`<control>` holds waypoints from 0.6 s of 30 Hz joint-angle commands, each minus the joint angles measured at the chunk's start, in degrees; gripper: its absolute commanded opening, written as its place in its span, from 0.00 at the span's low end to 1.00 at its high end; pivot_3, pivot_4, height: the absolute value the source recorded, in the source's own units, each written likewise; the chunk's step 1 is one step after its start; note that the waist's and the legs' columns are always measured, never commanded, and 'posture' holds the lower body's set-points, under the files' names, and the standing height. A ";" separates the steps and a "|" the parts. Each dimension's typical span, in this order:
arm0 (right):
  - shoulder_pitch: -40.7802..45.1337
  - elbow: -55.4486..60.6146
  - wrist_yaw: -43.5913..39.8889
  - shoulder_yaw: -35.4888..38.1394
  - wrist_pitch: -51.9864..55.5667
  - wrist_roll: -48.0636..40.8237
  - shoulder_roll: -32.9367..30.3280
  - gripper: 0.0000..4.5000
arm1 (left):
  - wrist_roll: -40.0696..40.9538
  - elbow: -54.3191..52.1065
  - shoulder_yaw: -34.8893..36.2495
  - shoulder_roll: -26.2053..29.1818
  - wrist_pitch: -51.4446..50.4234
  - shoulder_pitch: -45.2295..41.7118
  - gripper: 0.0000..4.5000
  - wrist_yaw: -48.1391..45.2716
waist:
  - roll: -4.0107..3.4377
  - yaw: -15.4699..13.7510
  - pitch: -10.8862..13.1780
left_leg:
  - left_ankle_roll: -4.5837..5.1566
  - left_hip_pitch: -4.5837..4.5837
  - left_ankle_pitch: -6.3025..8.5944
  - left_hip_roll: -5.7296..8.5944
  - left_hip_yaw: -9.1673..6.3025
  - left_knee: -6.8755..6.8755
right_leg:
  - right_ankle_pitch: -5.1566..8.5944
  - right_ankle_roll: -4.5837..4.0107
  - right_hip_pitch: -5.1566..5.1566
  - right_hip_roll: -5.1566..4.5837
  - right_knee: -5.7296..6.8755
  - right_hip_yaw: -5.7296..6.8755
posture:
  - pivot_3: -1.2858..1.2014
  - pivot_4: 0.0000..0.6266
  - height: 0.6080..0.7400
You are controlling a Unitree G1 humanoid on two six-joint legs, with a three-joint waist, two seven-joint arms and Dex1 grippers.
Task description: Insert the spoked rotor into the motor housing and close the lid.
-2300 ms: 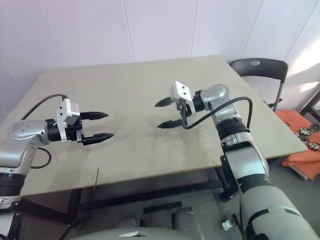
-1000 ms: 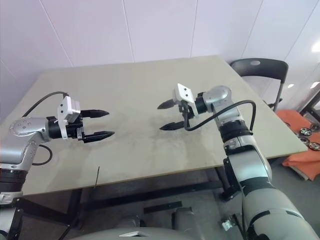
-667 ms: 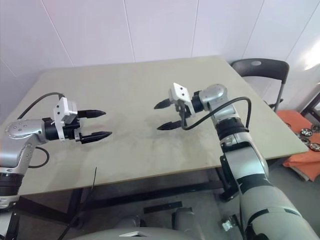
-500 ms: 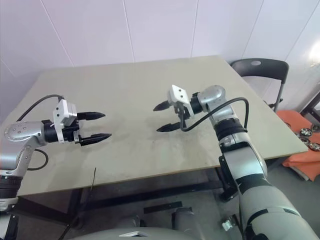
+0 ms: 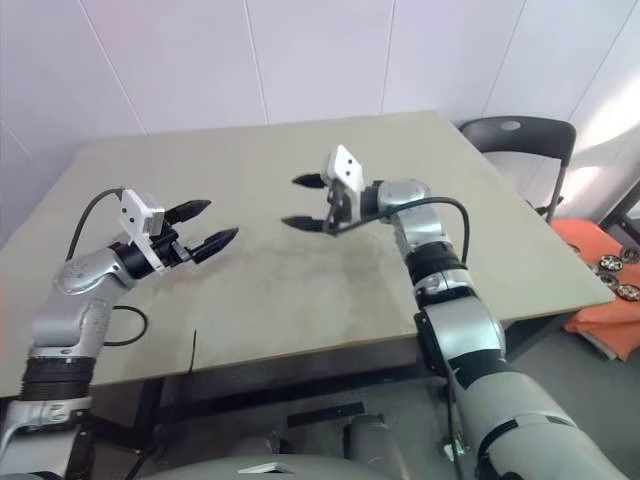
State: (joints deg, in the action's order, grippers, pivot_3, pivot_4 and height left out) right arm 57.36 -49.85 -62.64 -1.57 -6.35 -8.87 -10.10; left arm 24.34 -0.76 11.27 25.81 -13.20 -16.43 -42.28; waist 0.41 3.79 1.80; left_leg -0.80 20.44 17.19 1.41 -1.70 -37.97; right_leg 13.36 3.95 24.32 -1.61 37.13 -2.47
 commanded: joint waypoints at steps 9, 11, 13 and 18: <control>-6.85 12.34 18.89 2.38 5.08 -2.38 9.16 0.99 | 6.75 -8.32 4.25 -12.61 -3.96 -4.71 0.99 19.54 | 0.07 -0.59 -0.04 | 0.00 0.02 0.00 0.04 0.01 -0.04 | -0.01 0.02 -0.01 0.02 0.02 0.00 | 0.52 0.00 1.00; -6.75 12.17 23.60 2.20 3.54 -0.25 8.86 0.99 | 6.06 -8.38 6.12 -13.80 -3.04 -4.97 0.99 24.22 | 0.07 -0.62 -0.05 | 0.00 0.02 0.00 0.04 0.01 -0.04 | -0.01 0.02 -0.01 0.04 0.01 0.00 | 0.52 0.00 1.00; -7.09 11.59 27.68 0.91 0.92 3.06 8.07 0.99 | 6.78 -8.89 8.41 -15.44 -2.30 -4.68 0.99 28.68 | 0.08 -0.62 -0.05 | 0.00 -0.01 0.00 0.03 0.01 -0.04 | -0.01 0.01 -0.01 0.05 0.02 0.00 | 0.52 0.00 1.00; -7.13 10.38 34.30 3.00 4.11 2.47 8.33 0.99 | 5.78 -12.16 9.17 -17.69 -0.56 -1.48 0.99 32.80 | 0.09 -0.84 -0.06 | 0.00 0.02 -0.01 0.03 0.02 -0.04 | 0.00 0.01 -0.01 0.08 0.01 0.00 | 0.52 0.00 1.00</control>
State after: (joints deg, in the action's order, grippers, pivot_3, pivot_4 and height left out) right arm 49.30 -40.28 -30.42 0.61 -2.26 -6.43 -1.67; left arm 30.45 -9.78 20.20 8.38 -15.25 -18.15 -10.50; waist 0.50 2.95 1.74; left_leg -0.79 20.46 17.18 1.45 -1.67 -38.00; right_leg 13.36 3.96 24.31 -1.54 37.12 -2.48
